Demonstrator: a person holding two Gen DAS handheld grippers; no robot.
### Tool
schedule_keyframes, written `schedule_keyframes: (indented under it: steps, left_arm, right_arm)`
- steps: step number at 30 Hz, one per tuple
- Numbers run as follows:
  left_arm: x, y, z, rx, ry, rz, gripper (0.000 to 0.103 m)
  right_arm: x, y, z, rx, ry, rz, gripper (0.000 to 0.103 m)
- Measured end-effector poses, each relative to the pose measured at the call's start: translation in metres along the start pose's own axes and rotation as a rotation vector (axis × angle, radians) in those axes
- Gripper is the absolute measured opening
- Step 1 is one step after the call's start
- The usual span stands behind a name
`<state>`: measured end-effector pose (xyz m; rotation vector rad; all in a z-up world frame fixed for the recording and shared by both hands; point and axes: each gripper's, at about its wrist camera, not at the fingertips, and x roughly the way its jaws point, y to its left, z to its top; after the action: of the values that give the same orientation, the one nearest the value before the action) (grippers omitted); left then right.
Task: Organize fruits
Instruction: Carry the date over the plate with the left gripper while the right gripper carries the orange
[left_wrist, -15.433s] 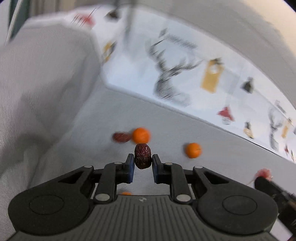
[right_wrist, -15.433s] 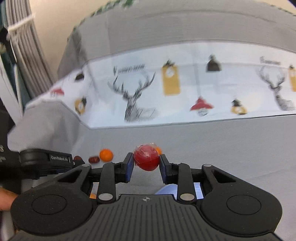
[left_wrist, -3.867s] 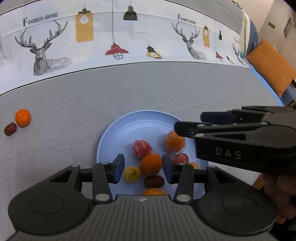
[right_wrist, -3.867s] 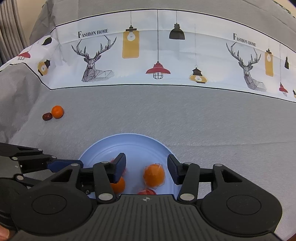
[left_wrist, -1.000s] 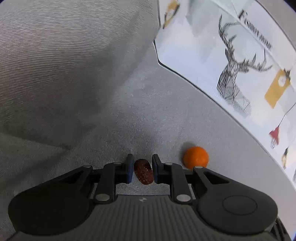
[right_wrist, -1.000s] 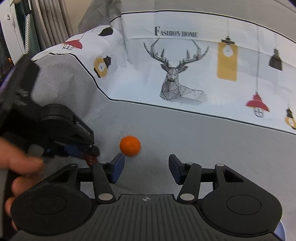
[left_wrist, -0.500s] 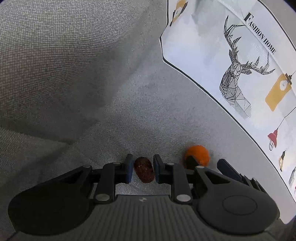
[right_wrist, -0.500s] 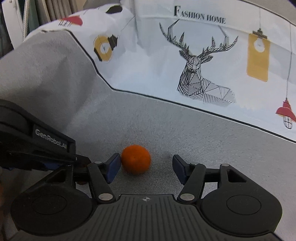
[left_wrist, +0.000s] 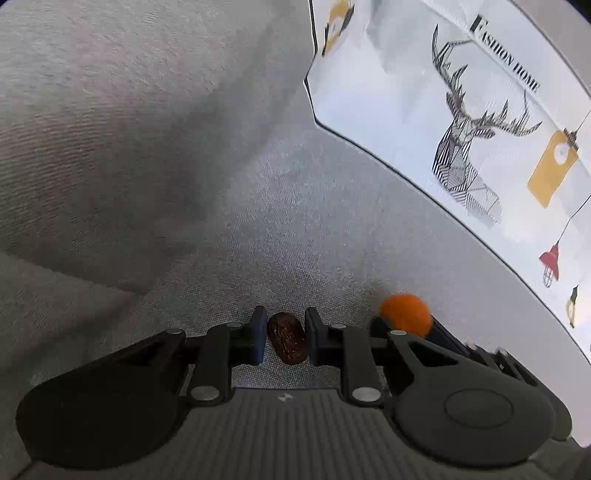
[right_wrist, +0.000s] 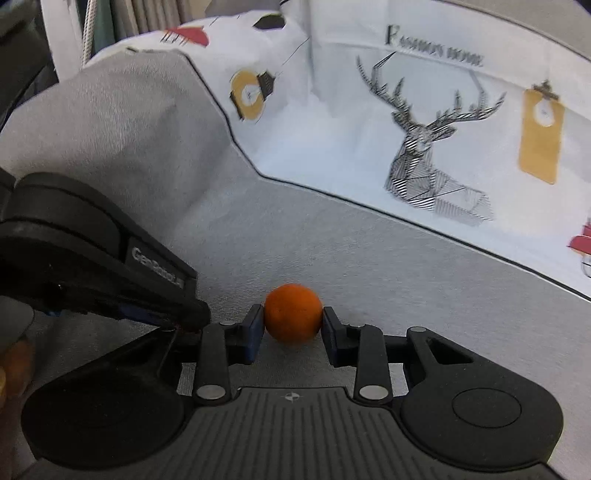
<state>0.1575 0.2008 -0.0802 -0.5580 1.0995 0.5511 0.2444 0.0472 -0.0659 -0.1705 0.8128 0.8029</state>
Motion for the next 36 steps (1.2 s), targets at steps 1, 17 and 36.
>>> schedule_keyframes:
  steps: [1, 17, 36]
  left_arm:
    - [-0.003, 0.0, -0.001, 0.001, -0.013, -0.003, 0.023]
    - [-0.099, -0.044, -0.066, 0.26, -0.204, -0.126, 0.023]
    - [-0.091, -0.079, -0.168, 0.433, -0.16, -0.338, 0.023]
  right_arm:
    - [-0.006, -0.003, 0.0, 0.01, -0.007, -0.003, 0.035]
    - [-0.222, -0.025, -0.053, 0.168, -0.169, -0.07, 0.035]
    - [-0.248, -0.106, -0.138, 0.378, -0.116, -0.249, 0.035]
